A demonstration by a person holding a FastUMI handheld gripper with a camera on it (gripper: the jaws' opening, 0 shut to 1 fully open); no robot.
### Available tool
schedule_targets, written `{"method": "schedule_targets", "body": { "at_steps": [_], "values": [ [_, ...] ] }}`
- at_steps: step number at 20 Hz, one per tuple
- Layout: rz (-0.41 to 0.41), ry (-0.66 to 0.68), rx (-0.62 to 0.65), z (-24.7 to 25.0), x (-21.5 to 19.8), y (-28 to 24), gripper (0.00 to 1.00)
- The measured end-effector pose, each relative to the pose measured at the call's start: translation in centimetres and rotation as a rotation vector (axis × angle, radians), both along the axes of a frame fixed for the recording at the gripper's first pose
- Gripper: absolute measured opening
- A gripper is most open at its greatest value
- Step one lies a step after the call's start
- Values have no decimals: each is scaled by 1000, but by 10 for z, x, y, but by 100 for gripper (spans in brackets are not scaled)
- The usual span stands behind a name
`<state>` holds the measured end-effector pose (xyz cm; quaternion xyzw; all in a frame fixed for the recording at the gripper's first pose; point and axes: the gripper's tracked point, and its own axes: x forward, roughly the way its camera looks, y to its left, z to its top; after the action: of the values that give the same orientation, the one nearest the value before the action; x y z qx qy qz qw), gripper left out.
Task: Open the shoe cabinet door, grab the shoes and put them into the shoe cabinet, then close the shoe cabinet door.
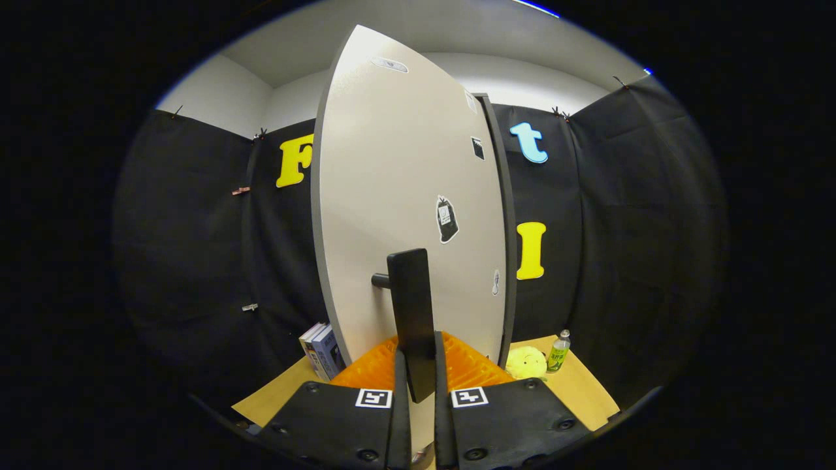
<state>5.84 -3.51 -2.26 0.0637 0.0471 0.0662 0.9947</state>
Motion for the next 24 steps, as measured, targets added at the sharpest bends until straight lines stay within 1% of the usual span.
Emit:
{"method": "schedule_targets", "body": {
  "at_steps": [5,12,16,18,20,22,24],
  "values": [
    [-3,10,10,-1,-6,-26,18],
    [-117,16,45,0,-10,-71,18],
    [-137,18,-21,-1,-9,-91,16],
    [-139,16,-48,1,-9,-101,12],
    [-146,16,-41,2,-11,-112,12],
    [-182,9,-39,2,-13,-124,12],
    [-192,14,-23,1,-11,-126,12]
  ]
}}
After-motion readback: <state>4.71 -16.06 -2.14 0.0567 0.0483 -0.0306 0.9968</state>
